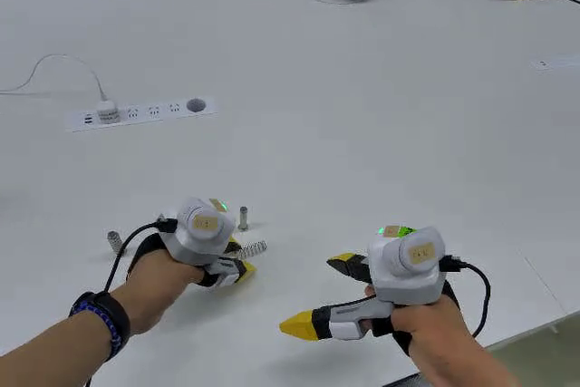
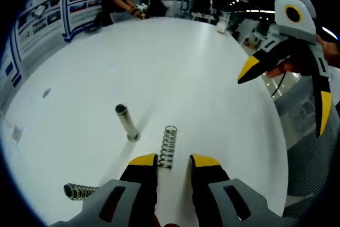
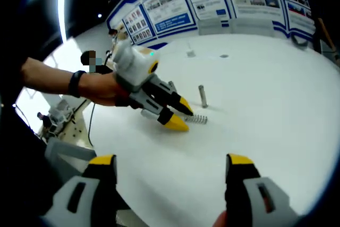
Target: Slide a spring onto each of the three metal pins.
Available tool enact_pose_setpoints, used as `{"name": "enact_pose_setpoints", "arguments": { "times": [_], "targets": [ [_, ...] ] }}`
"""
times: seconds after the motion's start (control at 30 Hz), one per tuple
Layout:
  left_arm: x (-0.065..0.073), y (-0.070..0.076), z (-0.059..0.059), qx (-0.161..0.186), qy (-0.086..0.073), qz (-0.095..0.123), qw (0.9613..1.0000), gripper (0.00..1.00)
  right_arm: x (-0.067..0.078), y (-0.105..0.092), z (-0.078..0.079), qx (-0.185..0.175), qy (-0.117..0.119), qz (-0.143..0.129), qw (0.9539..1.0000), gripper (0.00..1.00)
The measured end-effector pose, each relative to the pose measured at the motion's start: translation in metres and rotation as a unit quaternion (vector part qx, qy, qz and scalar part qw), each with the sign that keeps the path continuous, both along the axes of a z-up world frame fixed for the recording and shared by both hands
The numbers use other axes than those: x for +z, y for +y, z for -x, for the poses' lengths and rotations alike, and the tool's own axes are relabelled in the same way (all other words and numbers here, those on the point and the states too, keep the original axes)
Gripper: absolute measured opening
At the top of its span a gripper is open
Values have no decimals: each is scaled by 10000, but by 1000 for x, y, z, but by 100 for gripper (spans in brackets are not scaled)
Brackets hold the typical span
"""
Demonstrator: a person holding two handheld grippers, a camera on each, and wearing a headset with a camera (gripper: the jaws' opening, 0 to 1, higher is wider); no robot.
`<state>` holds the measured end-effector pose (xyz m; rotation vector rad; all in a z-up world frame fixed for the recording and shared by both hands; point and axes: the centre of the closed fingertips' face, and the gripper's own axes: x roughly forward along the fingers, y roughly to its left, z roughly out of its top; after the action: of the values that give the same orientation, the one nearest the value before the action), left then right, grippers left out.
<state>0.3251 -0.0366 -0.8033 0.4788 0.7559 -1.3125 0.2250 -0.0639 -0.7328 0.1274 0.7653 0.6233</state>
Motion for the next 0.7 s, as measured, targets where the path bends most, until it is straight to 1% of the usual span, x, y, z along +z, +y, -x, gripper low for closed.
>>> {"name": "enact_pose_setpoints", "arguments": {
  "times": [0.1, 0.17, 0.23, 0.27, 0.3, 0.33, 0.4, 0.47, 0.57, 0.6, 0.7],
  "targets": [
    [0, -2, -1, 101, -13, 94, 9999, 19, -2, 2, 1, 31, 19, 7, 10000, 86],
    [1, 1, -1, 185, -84, 67, 9998, 11, -2, 3, 2, 51, 34, 11, 10000, 86],
    [1, 0, 0, 375, 44, 139, 9992, 11, -2, 3, 3, 62, 39, 16, 10000, 86],
    [1, 1, 5, 546, 331, 197, 9978, 11, -1, 3, 3, 67, 36, 21, 10000, 86],
    [2, 2, 7, 636, 458, 205, 9967, 11, -1, 3, 3, 65, 32, 21, 10000, 86],
    [2, 4, 6, 586, 346, 173, 9975, 11, -1, 2, 3, 60, 25, 14, 10000, 86],
    [2, 6, 10, 564, 301, 151, 9978, 11, -1, 2, 3, 65, 22, 12, 10000, 86],
    [2, 9, 14, 565, 328, 175, 9977, 11, 0, 2, 4, 71, 17, 26, 10000, 86],
    [3, 15, 17, 608, 333, 196, 9974, 11, -1, 3, 6, 76, 27, 16, 10000, 86],
    [3, 18, 19, 653, 344, 210, 9970, 11, -1, 4, 7, 89, 31, 20, 10000, 86],
    [5, 27, 20, 921, 423, 318, 9943, 11, -2, 6, 10, 117, 51, 31, 9999, 86]
  ]
}}
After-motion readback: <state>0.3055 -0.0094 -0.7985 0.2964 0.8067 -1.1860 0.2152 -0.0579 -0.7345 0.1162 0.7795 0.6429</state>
